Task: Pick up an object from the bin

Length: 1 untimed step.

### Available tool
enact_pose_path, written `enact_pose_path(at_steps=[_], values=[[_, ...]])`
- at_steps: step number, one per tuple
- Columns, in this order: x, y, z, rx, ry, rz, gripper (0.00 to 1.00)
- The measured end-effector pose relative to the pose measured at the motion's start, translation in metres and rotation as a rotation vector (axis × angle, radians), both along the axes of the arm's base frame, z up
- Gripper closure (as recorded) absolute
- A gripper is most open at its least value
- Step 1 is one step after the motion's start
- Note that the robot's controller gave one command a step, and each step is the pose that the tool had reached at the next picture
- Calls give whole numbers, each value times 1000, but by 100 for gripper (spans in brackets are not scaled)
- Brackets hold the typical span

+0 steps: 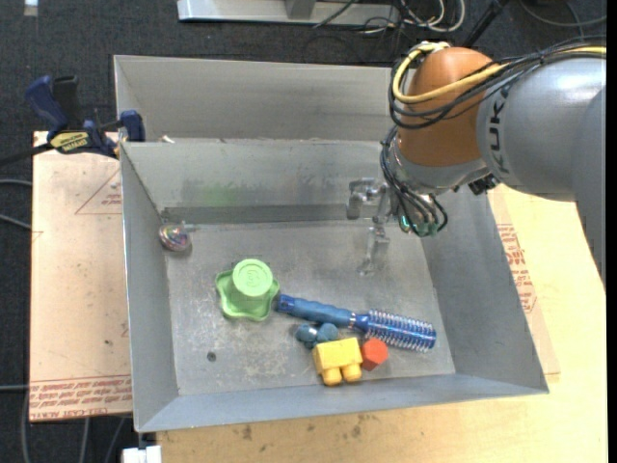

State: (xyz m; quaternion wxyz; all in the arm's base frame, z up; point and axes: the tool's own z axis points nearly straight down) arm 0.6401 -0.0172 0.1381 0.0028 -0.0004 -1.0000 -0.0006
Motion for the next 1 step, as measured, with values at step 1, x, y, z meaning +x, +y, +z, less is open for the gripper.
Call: enact_pose_path(at_steps=[1], values=[[-100,65,-52,2,2,99,0]])
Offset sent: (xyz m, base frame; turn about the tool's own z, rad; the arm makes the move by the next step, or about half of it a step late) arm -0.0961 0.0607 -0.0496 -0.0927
